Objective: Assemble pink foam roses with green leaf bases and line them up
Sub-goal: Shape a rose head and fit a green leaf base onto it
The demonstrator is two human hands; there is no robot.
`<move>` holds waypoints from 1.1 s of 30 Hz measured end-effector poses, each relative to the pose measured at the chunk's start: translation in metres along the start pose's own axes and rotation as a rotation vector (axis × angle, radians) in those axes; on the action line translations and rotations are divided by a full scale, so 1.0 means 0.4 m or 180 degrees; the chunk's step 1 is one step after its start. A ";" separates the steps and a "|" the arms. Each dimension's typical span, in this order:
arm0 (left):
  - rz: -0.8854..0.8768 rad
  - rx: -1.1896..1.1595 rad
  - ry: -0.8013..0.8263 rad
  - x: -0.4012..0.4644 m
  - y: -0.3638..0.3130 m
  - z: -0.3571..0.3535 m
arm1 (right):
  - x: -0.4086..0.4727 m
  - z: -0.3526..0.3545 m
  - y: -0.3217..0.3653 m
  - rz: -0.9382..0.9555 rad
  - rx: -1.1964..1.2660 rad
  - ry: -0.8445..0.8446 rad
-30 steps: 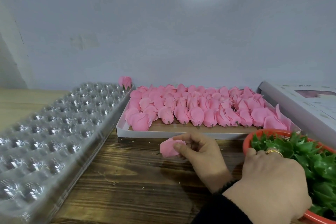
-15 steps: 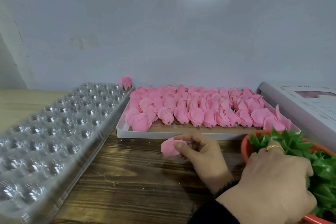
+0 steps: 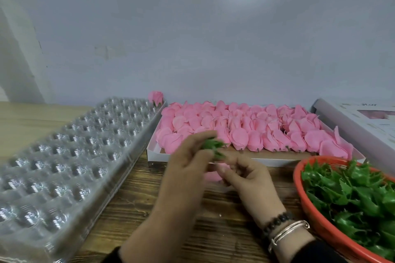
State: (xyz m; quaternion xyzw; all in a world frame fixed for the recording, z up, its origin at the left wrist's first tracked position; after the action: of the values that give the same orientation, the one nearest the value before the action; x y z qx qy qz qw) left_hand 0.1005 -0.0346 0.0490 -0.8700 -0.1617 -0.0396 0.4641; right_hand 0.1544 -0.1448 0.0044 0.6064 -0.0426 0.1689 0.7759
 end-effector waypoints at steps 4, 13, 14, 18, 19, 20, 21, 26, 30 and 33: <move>0.0017 -0.0579 -0.0751 0.021 0.002 0.132 | 0.001 0.008 -0.007 -0.0107 0.0093 -0.0060; 0.0737 -0.1161 -0.0974 0.042 0.082 0.170 | -0.020 0.043 0.050 0.0282 0.0159 -0.0873; 0.0794 -0.1189 -0.0897 0.041 0.086 0.165 | -0.025 0.042 0.061 0.0347 0.0119 -0.0905; 0.0920 -0.1249 -0.0649 0.036 0.100 0.151 | -0.040 0.035 0.087 0.0608 -0.0117 -0.0925; 0.0935 -0.1255 -0.0610 0.035 0.103 0.149 | -0.040 0.031 0.088 0.0663 -0.0169 -0.0902; 0.0948 -0.1264 -0.0574 0.035 0.105 0.146 | -0.041 0.027 0.088 0.0694 -0.0201 -0.0872; 0.0956 -0.1273 -0.0534 0.034 0.107 0.144 | -0.041 0.022 0.087 0.0711 -0.0238 -0.0839; 0.0963 -0.1310 -0.0260 0.027 0.109 0.119 | -0.042 0.003 0.086 0.0844 -0.0590 -0.0705; 0.0900 -0.1187 -0.0359 0.026 0.113 0.124 | -0.044 0.006 0.094 0.0982 -0.0872 -0.0811; 0.0859 -0.1107 -0.0397 0.024 0.109 0.126 | -0.044 0.007 0.097 0.1039 -0.1021 -0.0841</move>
State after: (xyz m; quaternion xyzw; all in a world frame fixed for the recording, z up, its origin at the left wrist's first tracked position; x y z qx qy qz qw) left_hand 0.1194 -0.0134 -0.0122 -0.9514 -0.0630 0.0495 0.2973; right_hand 0.1261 -0.1433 0.0362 0.4775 -0.2670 0.2022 0.8123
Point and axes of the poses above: each hand's wrist, its own x-axis towards the middle knuckle, its own z-axis out of the back of the hand, y = z × x, the point moved 6 cm from there along x, towards the middle knuckle, and after that the axes turned 14 degrees about -x, right-handed, at the moved point
